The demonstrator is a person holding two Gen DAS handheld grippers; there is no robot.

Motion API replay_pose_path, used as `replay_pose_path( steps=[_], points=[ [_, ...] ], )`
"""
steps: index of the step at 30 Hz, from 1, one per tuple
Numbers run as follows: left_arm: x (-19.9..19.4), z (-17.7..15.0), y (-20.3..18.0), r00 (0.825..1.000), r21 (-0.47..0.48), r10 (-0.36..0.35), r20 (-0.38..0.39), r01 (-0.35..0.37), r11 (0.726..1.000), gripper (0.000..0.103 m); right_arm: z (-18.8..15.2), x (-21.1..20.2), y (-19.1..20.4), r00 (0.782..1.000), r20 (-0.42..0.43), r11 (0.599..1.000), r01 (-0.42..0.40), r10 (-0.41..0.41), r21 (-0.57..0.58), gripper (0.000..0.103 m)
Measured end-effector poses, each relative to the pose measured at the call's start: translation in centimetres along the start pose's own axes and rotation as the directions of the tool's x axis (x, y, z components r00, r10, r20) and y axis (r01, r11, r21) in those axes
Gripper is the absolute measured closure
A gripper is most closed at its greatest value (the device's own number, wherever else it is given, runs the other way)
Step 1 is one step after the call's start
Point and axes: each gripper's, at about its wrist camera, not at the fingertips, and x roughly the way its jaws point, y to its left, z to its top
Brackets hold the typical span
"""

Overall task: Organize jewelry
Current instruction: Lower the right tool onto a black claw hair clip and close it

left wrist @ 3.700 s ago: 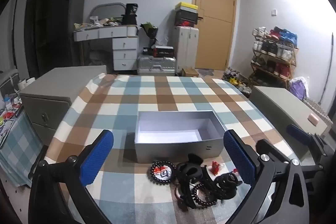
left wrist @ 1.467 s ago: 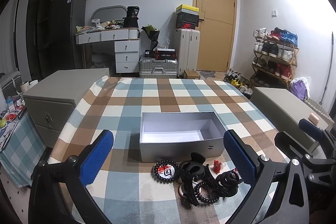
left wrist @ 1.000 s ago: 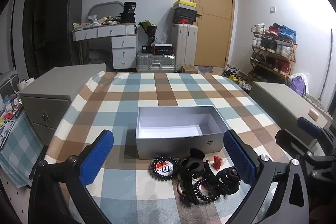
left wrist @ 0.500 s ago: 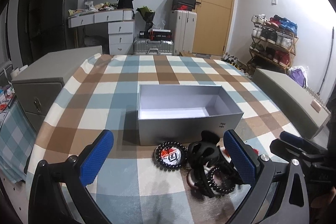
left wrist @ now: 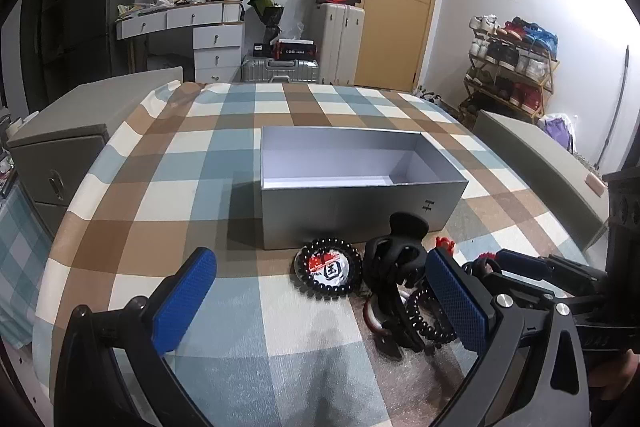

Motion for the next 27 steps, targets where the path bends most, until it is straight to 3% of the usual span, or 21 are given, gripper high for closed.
replay_pose_path(
  steps=[3,7,19,27],
  points=[
    [0.0,0.0,0.0,1.0,0.0,-0.005,-0.004,0.005,1.0,0.001,-0.1,0.3,0.2,1.0,-0.011,1.0,0.006,-0.006,-0.009,0.047],
    [0.1,0.1,0.1,1.0,0.0,-0.015,-0.006,0.015,1.0,0.001,-0.1,0.7,0.2,1.0,-0.028,1.0,0.005,-0.006,-0.017,0.072],
    [1.2,0.4,-0.1,0.99,0.002,-0.12,-0.074,0.121,0.993,0.001,0.0,-0.6,-0.3,0.999,0.031,1.0,-0.007,0.007,0.008,0.073],
    [2.3,0.9,-0.9,0.971,0.029,-0.198,-0.135,0.203,0.979,0.001,0.7,-2.0,-1.1,0.996,0.083,0.998,-0.045,0.041,0.044,0.073]
  ],
)
